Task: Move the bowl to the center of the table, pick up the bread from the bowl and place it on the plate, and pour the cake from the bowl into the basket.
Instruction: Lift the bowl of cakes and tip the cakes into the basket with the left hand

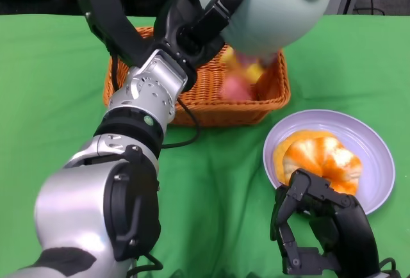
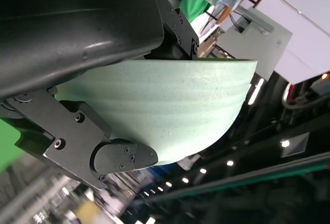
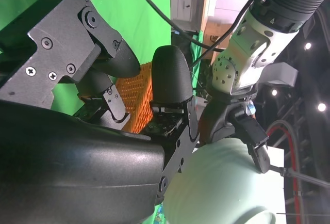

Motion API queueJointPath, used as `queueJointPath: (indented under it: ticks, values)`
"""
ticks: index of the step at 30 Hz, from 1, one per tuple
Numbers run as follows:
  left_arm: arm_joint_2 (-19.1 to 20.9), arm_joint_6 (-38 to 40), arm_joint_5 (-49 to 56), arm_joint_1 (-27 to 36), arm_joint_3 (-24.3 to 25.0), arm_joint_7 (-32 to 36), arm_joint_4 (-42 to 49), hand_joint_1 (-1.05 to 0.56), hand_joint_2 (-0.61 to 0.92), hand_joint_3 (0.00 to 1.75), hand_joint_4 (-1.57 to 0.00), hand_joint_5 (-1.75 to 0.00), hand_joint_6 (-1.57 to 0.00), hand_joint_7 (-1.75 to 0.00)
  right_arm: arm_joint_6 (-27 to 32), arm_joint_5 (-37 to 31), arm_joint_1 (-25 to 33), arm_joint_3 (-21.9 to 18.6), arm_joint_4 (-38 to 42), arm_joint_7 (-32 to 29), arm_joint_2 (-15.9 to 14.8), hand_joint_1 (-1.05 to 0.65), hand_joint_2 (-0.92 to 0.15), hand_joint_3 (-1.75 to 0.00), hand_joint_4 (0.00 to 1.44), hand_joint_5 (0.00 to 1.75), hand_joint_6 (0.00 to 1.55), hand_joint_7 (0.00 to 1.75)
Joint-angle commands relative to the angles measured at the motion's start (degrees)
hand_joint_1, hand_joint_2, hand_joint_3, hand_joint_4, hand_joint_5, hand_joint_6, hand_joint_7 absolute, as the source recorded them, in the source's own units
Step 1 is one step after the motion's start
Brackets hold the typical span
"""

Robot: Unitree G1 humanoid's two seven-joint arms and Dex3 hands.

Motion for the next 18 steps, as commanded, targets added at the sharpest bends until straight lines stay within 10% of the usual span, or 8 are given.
queueJointPath:
  ticks: [1,15,18]
  values:
    - [0.1,1.5,-2.5,-3.0,2.1,2.5,-0.3,-0.07,0.7,0.94,-0.76,-1.75,-0.6,-1.65,-1.0,0.3,-0.3,-0.4,0.5,-0.1,-0.3,-0.06,-0.34,-1.48,0.88,1.75,0.71,1.58]
    - [0.3,6.7,-9.0,-3.3,8.7,9.3,0.4,-0.09,0.68,0.91,-0.75,-1.75,-0.57,-1.69,-1.4,-0.2,-0.4,-0.7,0.9,-0.4,-0.3,-0.06,-0.34,-1.47,0.88,1.75,0.71,1.61]
    - [0.5,8.7,-12.0,-3.5,11.4,11.7,0.8,-0.16,0.9,0.49,-0.77,-1.75,-0.53,-1.69,-1.5,-0.6,-0.6,-0.9,1.3,-0.8,-0.3,-0.07,-0.35,-1.47,0.88,1.75,0.71,1.61]
